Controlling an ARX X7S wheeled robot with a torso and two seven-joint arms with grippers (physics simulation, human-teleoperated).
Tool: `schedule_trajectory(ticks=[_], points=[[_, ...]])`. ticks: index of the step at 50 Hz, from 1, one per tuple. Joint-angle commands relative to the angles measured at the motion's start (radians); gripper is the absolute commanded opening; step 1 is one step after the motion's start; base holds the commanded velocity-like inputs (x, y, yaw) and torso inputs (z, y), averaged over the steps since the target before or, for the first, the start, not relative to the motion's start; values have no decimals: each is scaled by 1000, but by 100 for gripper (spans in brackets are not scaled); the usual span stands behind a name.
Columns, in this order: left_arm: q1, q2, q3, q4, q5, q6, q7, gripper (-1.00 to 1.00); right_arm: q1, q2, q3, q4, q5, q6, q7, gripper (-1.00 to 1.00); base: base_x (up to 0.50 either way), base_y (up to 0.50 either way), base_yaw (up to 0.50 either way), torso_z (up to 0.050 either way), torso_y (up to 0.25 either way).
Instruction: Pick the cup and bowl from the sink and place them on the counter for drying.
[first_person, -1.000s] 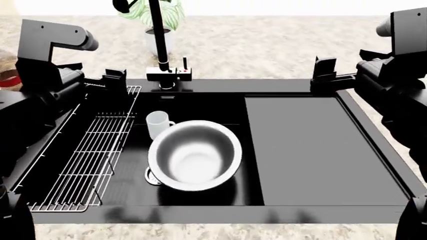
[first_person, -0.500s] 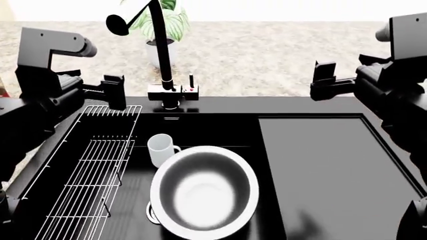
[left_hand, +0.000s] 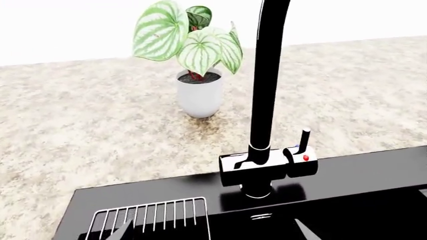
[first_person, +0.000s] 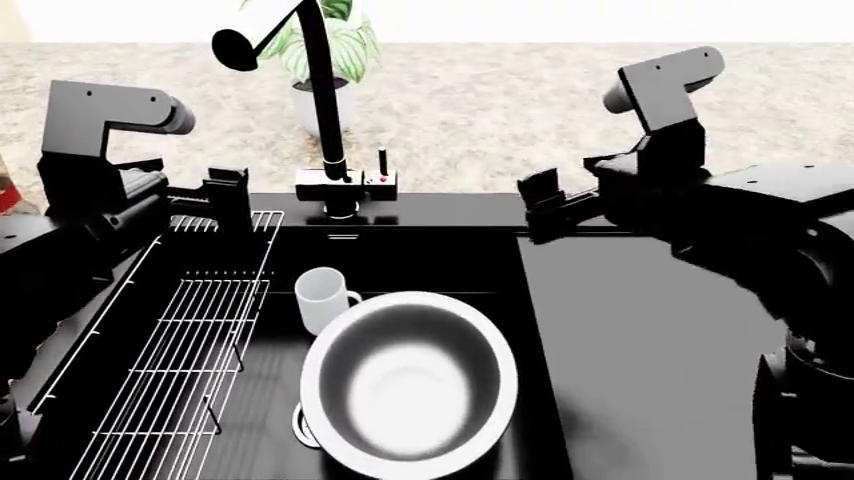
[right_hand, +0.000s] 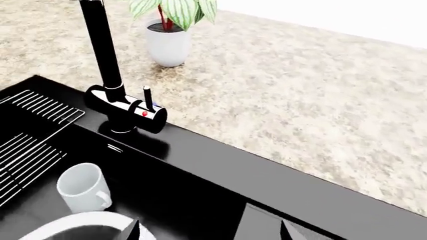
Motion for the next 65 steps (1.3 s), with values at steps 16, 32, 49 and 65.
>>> schedule_trajectory(ticks=[16,32,49,65], points=[[74,4,-63,60,-27,2,-17,100,382,-289,-745,969,-104,-309,-630,100,0,0,0,0,0],[96,-11,-81,135,-45,27,-14,100,435,-389,-1242,1250,252,-622,-577,100,0,0,0,0,0],[129,-19,-86,192,-55,24,-28,100,433,-389,-1282,1244,358,-767,-460,100,0,0,0,1,-14],[151,-27,-104,196,-67,16,-32,100,421,-389,-1295,1235,368,-764,-462,100,0,0,0,8,-130]])
